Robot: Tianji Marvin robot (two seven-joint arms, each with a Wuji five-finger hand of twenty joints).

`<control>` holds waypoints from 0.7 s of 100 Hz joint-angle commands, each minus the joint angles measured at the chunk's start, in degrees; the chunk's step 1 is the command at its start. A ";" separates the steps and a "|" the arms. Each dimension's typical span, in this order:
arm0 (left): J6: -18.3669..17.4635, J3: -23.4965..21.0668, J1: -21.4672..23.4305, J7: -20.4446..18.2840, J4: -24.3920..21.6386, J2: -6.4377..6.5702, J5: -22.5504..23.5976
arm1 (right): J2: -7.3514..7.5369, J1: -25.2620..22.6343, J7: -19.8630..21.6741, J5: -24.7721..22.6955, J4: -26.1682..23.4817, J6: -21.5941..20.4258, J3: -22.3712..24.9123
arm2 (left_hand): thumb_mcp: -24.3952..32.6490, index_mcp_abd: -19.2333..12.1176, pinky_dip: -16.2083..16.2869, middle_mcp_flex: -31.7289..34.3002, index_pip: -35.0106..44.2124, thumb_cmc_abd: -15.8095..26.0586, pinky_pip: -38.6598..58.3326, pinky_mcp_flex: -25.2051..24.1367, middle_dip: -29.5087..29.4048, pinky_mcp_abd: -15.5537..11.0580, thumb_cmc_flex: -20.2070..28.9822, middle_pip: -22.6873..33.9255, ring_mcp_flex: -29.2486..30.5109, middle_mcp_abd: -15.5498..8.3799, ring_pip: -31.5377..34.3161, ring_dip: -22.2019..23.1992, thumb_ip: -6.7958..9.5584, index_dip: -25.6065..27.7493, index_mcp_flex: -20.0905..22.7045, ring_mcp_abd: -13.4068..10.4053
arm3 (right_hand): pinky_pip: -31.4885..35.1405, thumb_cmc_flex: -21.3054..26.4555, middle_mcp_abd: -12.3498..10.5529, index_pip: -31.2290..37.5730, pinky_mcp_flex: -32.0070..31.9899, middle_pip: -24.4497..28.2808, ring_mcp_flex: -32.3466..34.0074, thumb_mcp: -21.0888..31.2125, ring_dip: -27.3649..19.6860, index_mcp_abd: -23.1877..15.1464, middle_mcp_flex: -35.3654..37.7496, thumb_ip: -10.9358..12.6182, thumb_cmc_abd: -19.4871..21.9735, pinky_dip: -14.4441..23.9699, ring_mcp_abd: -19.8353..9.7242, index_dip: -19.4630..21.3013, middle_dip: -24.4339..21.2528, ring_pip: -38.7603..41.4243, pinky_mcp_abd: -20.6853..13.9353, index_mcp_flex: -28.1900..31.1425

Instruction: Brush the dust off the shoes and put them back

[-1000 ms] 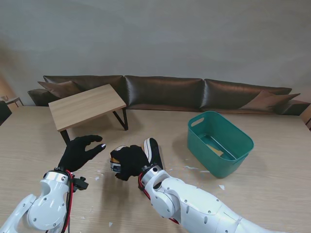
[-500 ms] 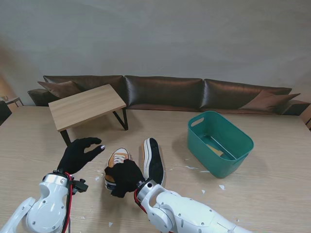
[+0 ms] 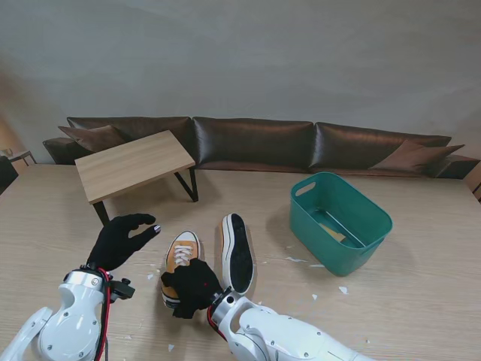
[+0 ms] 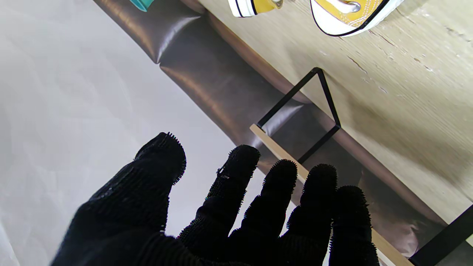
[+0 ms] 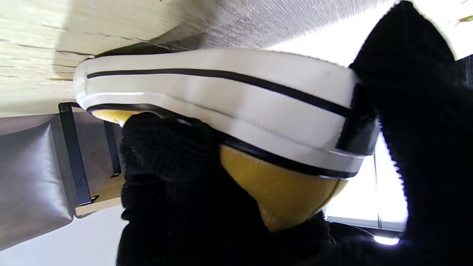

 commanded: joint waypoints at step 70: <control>0.22 0.32 0.38 -1.95 -0.23 -0.12 -0.80 | 1.80 -1.66 5.38 -0.77 -1.53 -1.10 -1.33 | -1.52 0.65 0.27 0.32 -0.67 3.09 2.95 -1.21 0.65 -1.03 0.07 0.20 -2.43 0.81 0.27 0.49 1.51 0.36 0.74 1.78 | -8.51 -2.11 -13.97 -23.33 -5.54 1.63 -8.40 14.44 -6.29 -3.37 -11.56 17.72 14.79 -4.77 -7.33 14.89 -12.83 -27.82 0.38 -7.42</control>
